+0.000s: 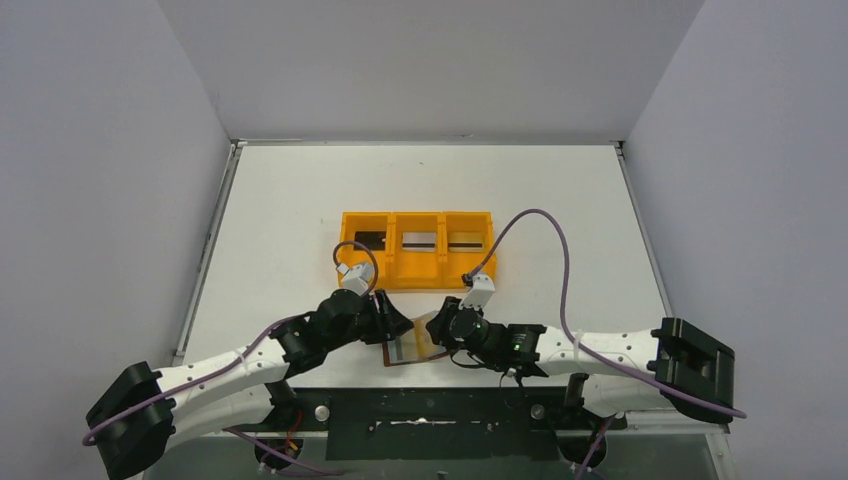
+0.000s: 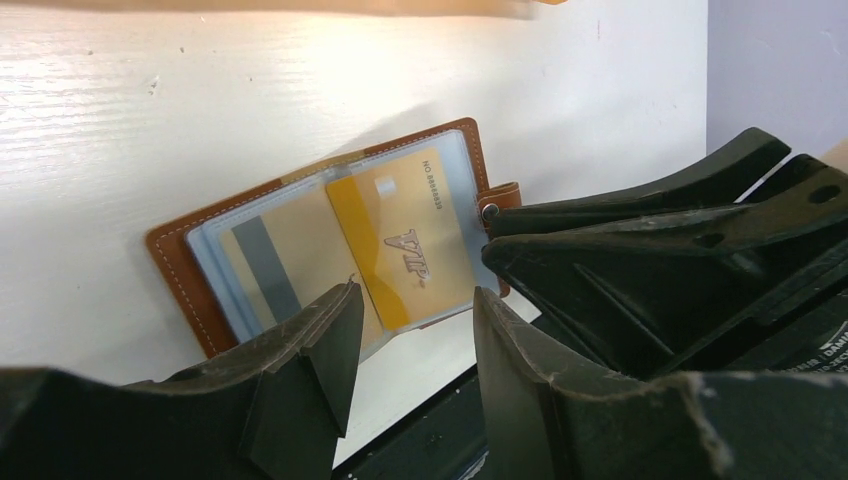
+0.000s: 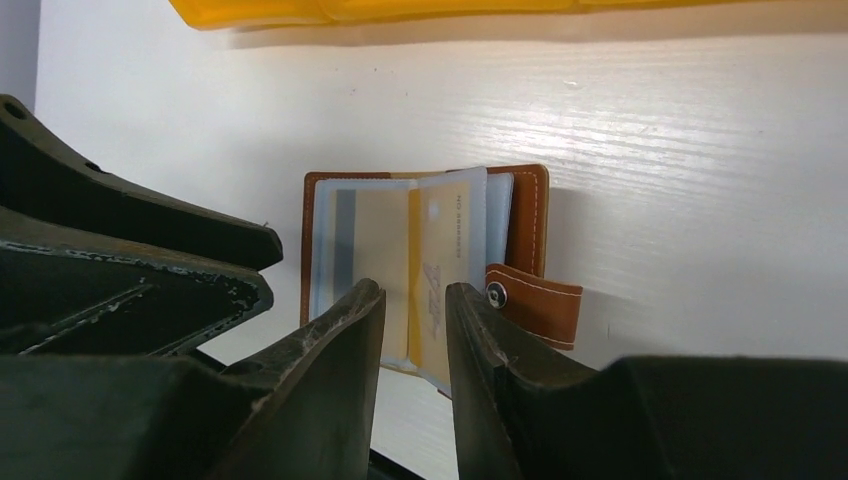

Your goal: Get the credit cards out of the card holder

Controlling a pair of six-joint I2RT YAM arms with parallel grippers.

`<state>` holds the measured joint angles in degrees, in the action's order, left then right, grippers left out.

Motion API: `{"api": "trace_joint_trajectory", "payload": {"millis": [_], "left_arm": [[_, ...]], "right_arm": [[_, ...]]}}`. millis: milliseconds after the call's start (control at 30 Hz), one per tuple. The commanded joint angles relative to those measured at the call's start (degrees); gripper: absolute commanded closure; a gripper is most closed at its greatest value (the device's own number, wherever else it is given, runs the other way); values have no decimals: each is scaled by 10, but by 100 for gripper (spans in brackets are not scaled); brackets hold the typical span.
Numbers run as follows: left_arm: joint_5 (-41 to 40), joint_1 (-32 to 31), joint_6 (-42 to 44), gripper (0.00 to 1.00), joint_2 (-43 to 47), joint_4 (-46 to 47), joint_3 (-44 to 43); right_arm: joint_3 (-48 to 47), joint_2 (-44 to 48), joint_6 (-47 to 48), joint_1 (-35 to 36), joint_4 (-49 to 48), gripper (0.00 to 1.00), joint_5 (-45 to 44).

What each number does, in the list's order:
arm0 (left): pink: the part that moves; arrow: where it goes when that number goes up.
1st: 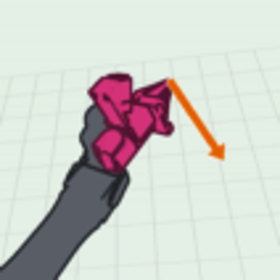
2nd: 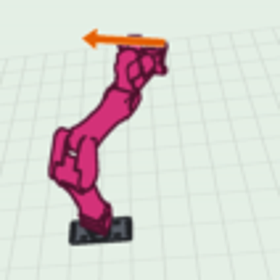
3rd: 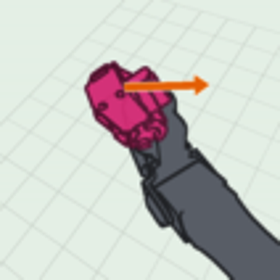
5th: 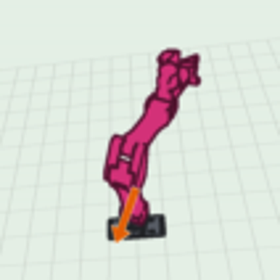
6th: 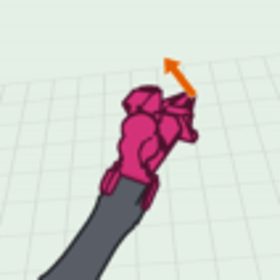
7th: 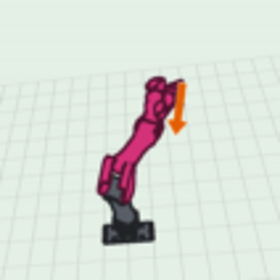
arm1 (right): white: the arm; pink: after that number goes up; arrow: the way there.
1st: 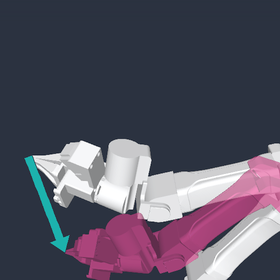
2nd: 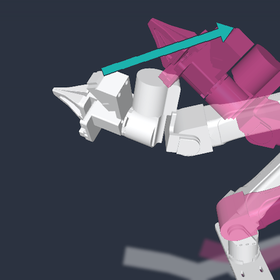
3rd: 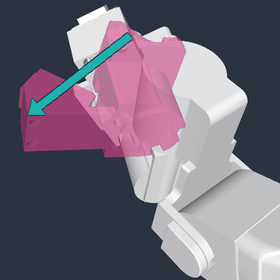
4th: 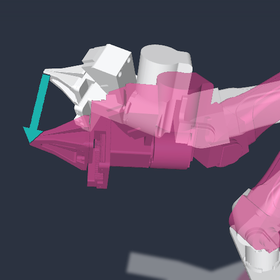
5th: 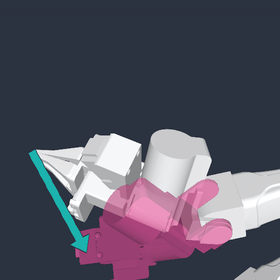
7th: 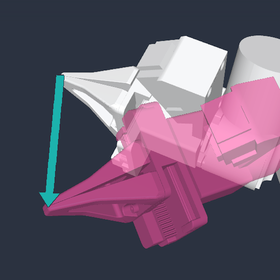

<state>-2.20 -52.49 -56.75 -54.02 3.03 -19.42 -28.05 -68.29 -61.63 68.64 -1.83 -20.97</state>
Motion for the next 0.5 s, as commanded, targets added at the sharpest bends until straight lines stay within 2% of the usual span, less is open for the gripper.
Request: {"api": "trace_joint_trajectory", "payload": {"millis": [0,467], "left_arm": [[-6,4,-1,56,7,6,-5],[53,5,9,53,-94,89,-18]], "right_arm": [[-32,-25,-6,-7,3,70,-8],[26,-70,-52,-29,2,74,14]]}}
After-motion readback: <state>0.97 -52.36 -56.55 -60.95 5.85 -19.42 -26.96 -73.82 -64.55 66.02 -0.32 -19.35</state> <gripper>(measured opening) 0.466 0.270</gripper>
